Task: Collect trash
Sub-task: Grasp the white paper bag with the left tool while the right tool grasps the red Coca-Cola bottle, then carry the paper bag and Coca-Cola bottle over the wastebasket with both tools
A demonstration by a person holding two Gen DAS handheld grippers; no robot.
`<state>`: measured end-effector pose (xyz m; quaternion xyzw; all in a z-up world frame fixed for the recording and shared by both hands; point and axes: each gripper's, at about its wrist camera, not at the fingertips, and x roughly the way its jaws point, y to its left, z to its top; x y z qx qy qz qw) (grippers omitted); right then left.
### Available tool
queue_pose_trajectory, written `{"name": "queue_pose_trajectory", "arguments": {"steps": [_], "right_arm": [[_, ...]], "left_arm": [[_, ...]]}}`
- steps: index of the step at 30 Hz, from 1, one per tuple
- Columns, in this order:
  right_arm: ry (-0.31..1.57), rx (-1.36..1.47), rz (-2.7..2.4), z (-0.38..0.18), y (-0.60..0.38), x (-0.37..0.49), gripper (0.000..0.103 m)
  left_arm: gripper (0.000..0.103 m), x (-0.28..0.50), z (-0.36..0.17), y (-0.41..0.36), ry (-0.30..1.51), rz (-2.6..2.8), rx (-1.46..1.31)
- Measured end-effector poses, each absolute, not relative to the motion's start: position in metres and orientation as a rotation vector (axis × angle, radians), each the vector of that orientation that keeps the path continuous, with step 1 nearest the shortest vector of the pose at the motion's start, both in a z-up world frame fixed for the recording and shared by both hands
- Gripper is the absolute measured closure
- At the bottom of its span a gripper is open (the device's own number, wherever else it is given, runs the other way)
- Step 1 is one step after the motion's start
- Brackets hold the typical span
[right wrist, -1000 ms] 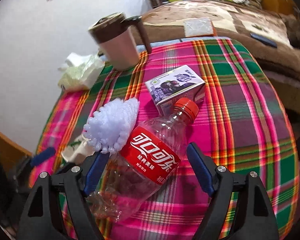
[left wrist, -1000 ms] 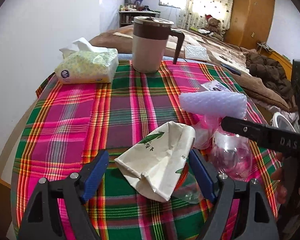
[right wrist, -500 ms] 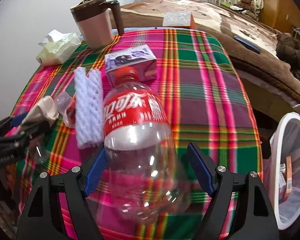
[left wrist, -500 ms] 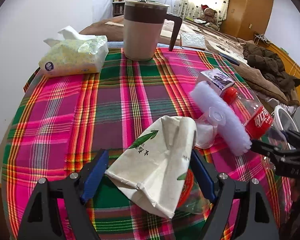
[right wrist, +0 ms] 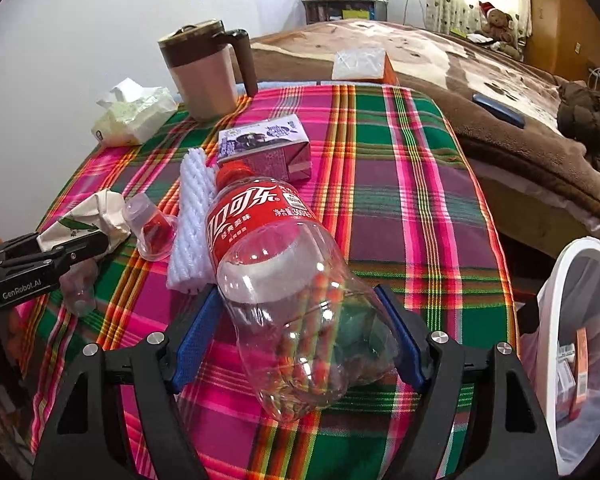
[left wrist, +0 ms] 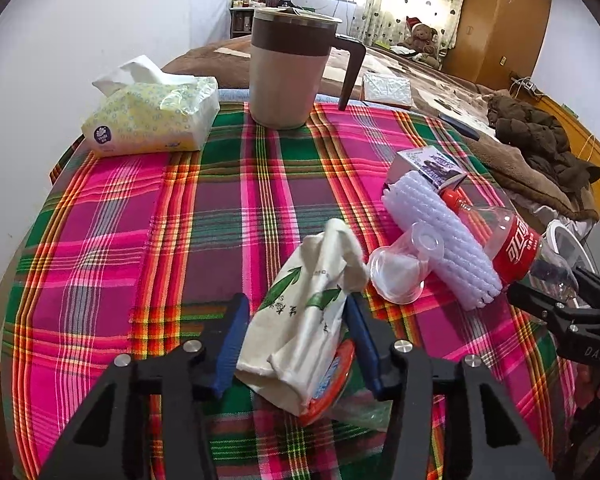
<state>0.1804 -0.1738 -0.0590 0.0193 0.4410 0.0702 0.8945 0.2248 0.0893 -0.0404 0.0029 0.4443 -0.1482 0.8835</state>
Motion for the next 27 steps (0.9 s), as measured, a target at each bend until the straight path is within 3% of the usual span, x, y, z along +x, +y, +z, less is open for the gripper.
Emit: {"name": "queue_pose_trajectory", "arguments": {"steps": [6,27], "right_arm": [[0.876,0.056,0.166,-0.057,-0.176,0.175,0.027],[0.745,0.185,0.203,-0.043,-0.202,0.148,0.027]], "left_arm": [[0.057,0.218,-0.035,0.094,0.886,-0.27,-0.002],[0.058,0.189,0.005,0.085,0.765,-0.254,-0.021]]}}
